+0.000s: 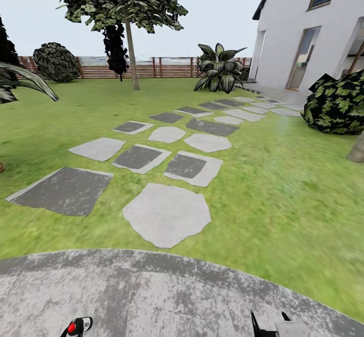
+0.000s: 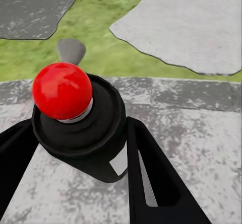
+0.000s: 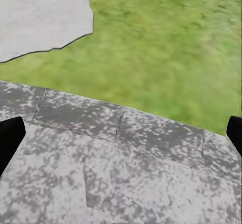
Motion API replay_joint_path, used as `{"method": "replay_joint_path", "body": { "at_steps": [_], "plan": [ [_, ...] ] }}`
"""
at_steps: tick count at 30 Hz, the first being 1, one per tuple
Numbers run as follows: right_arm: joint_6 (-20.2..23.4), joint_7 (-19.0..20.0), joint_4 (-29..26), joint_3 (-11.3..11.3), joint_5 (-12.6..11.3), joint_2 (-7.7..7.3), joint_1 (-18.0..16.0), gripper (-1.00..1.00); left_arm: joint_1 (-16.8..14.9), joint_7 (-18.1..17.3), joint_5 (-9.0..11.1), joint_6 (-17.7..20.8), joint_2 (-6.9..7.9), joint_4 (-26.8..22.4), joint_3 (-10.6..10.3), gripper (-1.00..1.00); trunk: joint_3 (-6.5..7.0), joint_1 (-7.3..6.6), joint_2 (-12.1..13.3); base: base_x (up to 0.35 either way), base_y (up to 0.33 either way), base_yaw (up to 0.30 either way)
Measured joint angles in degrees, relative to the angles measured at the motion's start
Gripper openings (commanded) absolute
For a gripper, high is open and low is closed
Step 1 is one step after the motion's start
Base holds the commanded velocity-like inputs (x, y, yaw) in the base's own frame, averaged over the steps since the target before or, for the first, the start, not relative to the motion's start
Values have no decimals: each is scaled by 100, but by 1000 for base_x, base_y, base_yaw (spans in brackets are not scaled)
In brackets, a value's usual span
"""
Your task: In the garden, pick up the pesticide atomizer on the floor and spray pesticide onto both trees until each tree trunk is fully covered.
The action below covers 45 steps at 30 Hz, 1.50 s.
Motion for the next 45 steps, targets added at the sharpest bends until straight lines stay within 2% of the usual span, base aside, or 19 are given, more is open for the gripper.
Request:
{"method": "replay_joint_path", "body": {
  "at_steps": [25,37,45],
  "plan": [
    [-8,-8,97,-23,-17,9,0,100,1,0,0,0,1,1,3,-100,0,0,0,336,0,3],
    [-8,-9,98,-38,-18,7,0,100,0,0,3,0,1,85,-6,-100,0,0,0,336,0,227],
    [-8,-16,105,-43,-18,-7,0,100,0,0,6,0,1,87,-6,-100,0,0,0,336,0,52]
  ]
}}
